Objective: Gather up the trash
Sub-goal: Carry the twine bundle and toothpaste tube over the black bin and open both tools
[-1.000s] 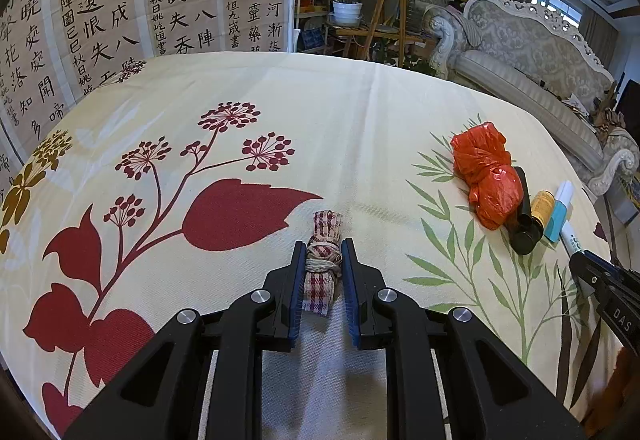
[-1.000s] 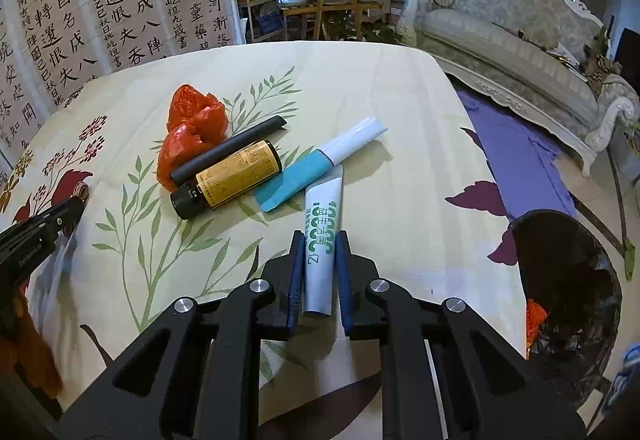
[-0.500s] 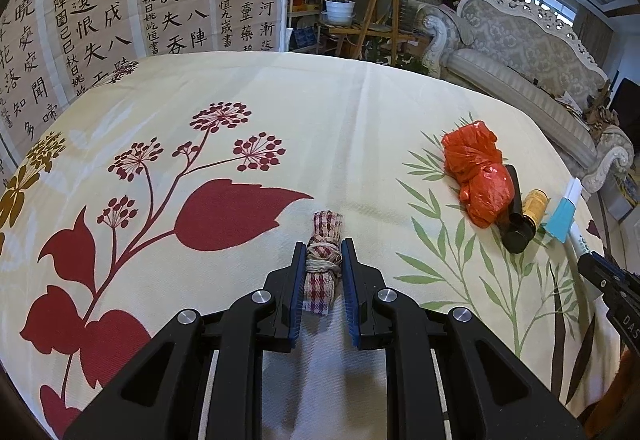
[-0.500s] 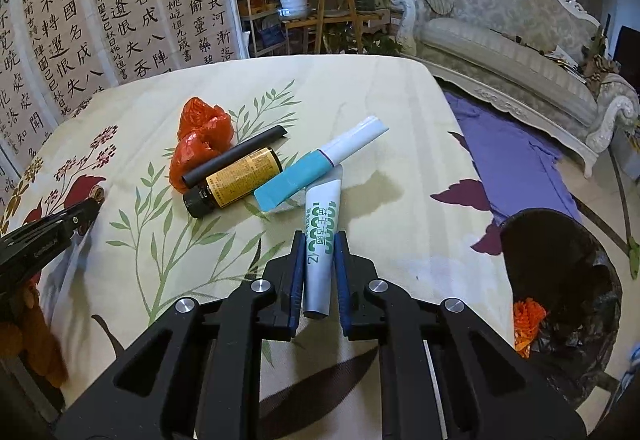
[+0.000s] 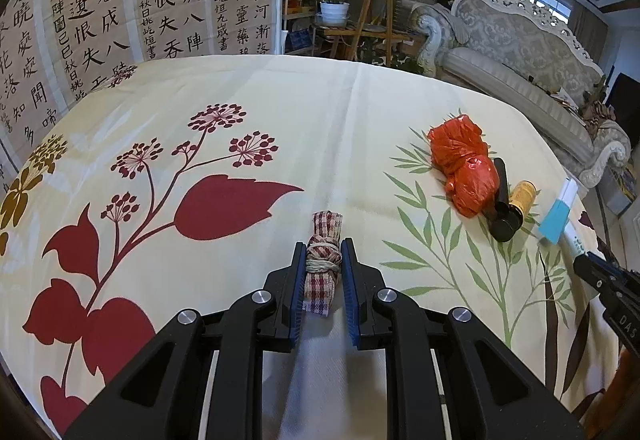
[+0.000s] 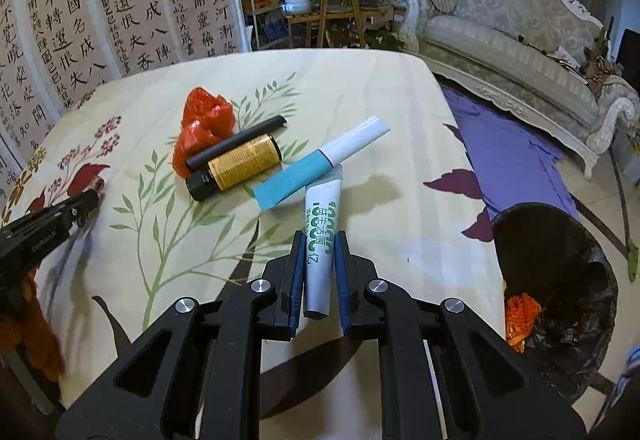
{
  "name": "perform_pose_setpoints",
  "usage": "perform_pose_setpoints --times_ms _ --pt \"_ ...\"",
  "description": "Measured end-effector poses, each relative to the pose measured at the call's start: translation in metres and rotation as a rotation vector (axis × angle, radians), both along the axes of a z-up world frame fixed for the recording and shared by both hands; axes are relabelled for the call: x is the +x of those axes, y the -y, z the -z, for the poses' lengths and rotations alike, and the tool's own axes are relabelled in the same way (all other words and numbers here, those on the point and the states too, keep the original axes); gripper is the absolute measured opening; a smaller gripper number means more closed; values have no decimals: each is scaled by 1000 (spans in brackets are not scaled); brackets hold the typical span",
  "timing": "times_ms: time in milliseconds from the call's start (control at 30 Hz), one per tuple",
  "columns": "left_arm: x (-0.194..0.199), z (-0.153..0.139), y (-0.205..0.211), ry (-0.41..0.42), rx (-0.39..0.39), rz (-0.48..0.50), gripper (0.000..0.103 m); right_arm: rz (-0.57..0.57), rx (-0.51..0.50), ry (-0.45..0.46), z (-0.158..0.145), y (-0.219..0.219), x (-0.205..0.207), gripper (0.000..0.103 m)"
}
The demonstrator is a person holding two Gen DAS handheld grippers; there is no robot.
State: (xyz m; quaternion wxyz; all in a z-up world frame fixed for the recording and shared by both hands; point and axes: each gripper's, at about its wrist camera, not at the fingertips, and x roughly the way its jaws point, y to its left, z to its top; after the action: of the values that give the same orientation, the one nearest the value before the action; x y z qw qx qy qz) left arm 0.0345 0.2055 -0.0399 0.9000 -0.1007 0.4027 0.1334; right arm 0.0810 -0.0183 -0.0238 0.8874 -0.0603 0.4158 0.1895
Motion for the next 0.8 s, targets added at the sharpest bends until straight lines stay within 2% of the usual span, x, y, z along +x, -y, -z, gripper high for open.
perform_pose_setpoints --times_ms 233,567,733,800 --pt "-1 1 0 0 -3 6 18 32 -22 -25 8 5 5 14" --pt "-1 3 -2 -1 -23 7 18 -13 -62 -18 7 -9 8 14" --pt "-2 4 -2 0 -28 8 18 48 -60 -23 8 0 16 14" --pt "-2 4 -1 0 -27 8 18 35 -49 -31 7 -1 18 14"
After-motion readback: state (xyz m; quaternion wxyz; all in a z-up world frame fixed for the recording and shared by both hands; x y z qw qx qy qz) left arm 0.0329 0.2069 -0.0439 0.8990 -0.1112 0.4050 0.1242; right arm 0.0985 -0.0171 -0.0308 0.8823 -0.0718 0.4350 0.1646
